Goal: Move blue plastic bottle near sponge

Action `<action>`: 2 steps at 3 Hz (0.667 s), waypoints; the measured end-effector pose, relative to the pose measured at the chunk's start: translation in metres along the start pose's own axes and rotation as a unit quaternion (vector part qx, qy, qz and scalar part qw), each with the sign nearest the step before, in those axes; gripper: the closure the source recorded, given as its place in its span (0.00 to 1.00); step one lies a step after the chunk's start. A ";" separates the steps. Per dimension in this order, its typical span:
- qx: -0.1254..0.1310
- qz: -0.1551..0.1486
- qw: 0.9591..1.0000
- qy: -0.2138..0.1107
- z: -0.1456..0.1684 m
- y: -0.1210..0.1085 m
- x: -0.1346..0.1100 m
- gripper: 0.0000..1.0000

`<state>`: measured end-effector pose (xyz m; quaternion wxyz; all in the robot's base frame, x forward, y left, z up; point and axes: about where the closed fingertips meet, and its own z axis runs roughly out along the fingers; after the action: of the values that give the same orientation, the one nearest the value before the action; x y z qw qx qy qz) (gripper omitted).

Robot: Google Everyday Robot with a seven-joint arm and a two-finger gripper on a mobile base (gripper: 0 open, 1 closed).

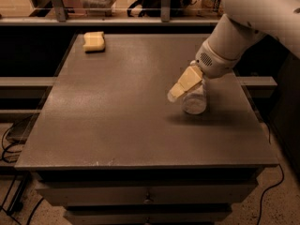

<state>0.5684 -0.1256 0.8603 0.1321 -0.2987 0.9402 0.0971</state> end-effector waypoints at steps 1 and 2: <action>0.003 0.014 1.000 0.016 0.019 0.001 -0.001 0.17; 0.023 0.018 0.999 0.021 0.021 0.001 0.001 0.39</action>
Offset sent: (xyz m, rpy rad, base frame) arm 0.0022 0.0017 -0.0223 -0.1009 0.0026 -0.0726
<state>0.5711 -0.1200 0.8397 0.1170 -0.2804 0.9500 0.0718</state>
